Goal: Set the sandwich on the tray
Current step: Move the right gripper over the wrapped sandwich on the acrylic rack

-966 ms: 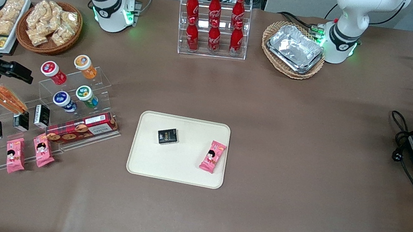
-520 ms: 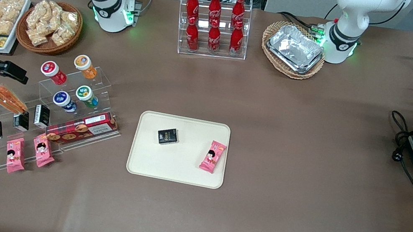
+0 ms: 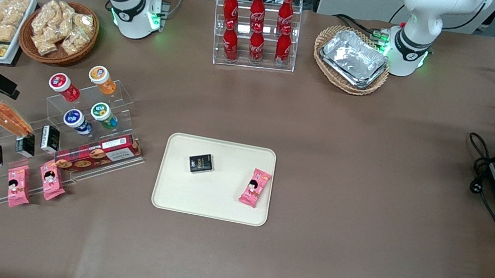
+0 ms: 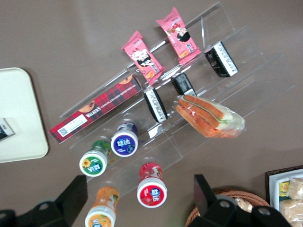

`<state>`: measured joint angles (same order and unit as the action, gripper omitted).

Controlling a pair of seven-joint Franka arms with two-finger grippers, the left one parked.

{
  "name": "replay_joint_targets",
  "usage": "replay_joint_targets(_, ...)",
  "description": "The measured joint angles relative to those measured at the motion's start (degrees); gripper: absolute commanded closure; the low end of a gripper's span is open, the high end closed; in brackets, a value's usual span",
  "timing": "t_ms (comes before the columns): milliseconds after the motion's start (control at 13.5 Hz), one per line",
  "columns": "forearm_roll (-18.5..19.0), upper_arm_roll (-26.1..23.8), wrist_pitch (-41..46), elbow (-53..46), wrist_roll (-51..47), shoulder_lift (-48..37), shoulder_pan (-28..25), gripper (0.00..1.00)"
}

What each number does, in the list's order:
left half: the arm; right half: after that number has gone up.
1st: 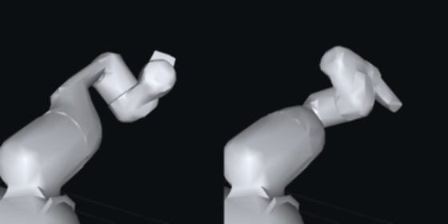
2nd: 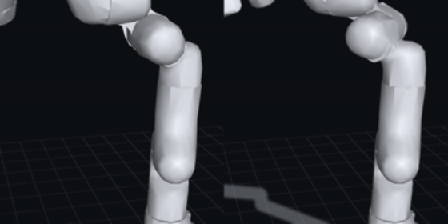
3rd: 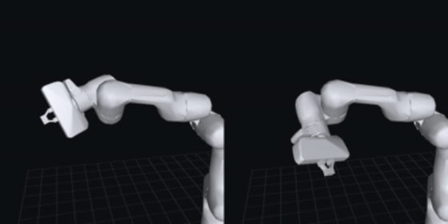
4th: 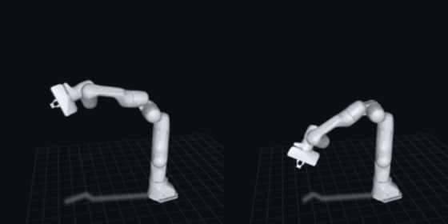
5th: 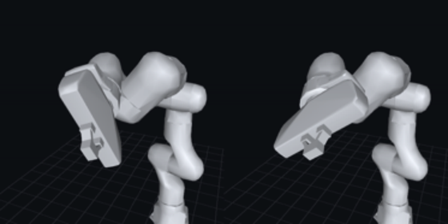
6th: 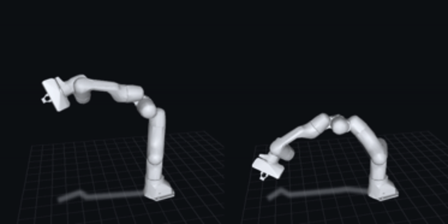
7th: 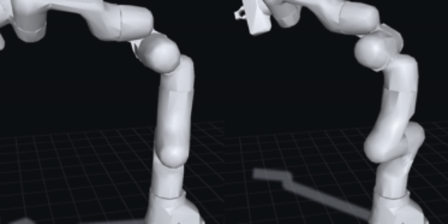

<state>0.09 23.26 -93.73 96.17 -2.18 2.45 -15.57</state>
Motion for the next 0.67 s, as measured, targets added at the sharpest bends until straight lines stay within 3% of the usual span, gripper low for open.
replay_joint_targets(669, 0.5, 2.9, -4.5, 0.0, -0.7, 0.8, 1.6, 0.00)
